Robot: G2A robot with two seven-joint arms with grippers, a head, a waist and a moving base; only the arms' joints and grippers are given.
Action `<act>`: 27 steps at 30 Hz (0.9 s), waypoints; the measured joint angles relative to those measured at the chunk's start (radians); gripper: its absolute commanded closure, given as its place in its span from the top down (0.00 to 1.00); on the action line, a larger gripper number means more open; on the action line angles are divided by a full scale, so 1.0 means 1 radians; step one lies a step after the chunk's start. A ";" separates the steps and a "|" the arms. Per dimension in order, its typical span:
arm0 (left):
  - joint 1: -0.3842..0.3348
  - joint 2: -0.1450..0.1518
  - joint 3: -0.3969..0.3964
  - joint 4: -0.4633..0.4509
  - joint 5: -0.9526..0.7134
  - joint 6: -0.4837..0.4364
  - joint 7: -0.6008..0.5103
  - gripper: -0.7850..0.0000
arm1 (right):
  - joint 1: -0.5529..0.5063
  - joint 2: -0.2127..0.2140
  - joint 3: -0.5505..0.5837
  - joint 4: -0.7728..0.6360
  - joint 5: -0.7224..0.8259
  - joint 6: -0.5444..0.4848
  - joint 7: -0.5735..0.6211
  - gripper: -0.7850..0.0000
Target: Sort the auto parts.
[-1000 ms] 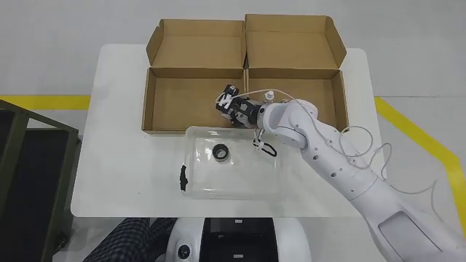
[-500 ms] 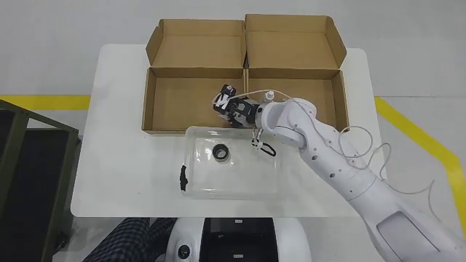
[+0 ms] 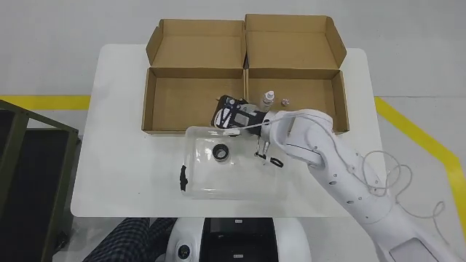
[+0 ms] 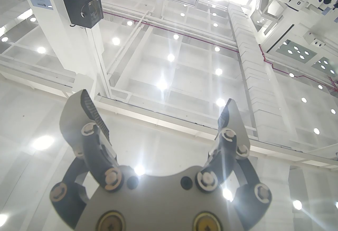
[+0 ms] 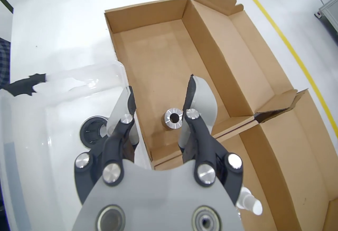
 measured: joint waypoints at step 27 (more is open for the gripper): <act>0.000 0.000 0.000 0.000 0.000 0.000 0.000 1.00 | -0.231 0.044 0.020 -0.091 -0.165 -0.133 -0.061 0.64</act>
